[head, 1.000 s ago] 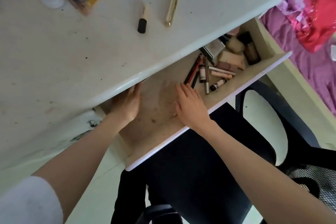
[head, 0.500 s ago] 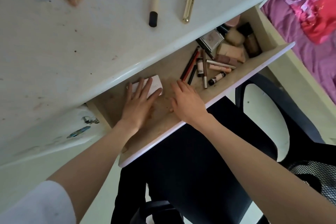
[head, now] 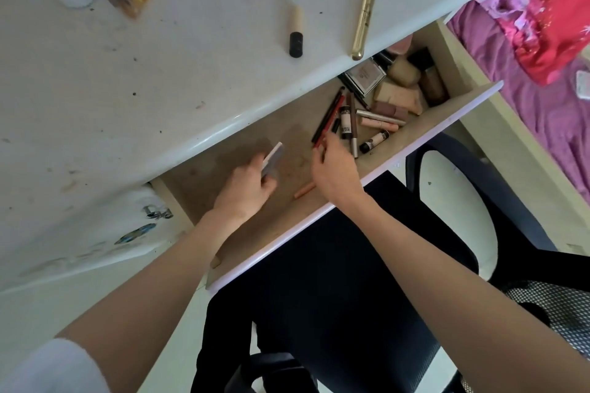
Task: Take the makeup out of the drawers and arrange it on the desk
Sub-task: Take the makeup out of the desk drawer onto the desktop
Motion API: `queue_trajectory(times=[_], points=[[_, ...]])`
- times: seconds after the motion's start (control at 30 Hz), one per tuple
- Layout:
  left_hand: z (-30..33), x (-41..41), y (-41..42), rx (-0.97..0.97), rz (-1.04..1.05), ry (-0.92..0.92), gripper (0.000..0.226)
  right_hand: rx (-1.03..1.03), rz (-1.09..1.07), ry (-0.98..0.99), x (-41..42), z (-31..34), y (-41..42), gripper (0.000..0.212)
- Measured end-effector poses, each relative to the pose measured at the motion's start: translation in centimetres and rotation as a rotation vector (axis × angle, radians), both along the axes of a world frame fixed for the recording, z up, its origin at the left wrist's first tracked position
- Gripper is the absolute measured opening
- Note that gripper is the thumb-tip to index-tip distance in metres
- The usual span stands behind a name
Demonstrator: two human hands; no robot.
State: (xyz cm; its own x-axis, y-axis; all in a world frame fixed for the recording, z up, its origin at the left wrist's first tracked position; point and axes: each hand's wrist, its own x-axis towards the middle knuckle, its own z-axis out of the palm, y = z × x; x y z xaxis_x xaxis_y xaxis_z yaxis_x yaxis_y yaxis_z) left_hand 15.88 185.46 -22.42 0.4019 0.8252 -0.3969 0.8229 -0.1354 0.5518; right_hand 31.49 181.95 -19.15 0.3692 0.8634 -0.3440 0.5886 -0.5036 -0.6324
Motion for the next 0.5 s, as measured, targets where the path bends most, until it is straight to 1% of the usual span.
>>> queue_trajectory(times=[0.03,0.07,0.17,0.23,0.27,0.3,0.33,0.37,0.4,0.43,0.47,0.5], points=[[0.6,0.0,0.0,-0.031,0.012,-0.057,0.025,0.021,-0.166,0.103,0.5,0.2,0.6,0.041],[1.3,0.1,0.0,-0.022,-0.018,-0.113,0.02,0.043,-0.332,0.222,1.1,0.4,1.3,0.041],[4.7,0.9,0.8,0.069,-0.052,-0.279,0.017,0.103,-0.795,0.64,3.7,1.0,3.8,0.049],[7.2,1.4,2.5,0.162,0.015,-0.383,0.009,0.148,-0.952,0.931,6.0,1.7,5.5,0.055],[8.3,1.5,3.7,0.208,0.072,-0.421,0.011,0.223,-0.991,1.062,7.1,2.0,6.4,0.059],[9.2,1.6,5.1,0.249,0.129,-0.437,0.012,0.306,-1.021,1.114,8.2,2.4,7.5,0.063],[9.9,1.6,6.6,0.28,0.186,-0.434,0.014,0.376,-1.035,1.089,9.2,2.6,8.6,0.064],[10.4,1.6,8.1,0.303,0.247,-0.419,0.019,0.423,-1.019,1.01,9.8,3.0,9.6,0.059],[10.6,1.6,9.4,0.316,0.305,-0.394,0.028,0.439,-0.982,0.882,10.1,3.4,10.7,0.051],[10.6,1.6,10.3,0.316,0.351,-0.367,0.035,0.422,-0.941,0.739,10.0,3.7,11.5,0.04],[10.5,1.7,11.1,0.31,0.378,-0.345,0.04,0.387,-0.901,0.607,9.8,3.8,12.2,0.036],[10.3,1.8,11.7,0.306,0.387,-0.325,0.042,0.338,-0.87,0.49,9.5,3.8,12.6,0.041]])
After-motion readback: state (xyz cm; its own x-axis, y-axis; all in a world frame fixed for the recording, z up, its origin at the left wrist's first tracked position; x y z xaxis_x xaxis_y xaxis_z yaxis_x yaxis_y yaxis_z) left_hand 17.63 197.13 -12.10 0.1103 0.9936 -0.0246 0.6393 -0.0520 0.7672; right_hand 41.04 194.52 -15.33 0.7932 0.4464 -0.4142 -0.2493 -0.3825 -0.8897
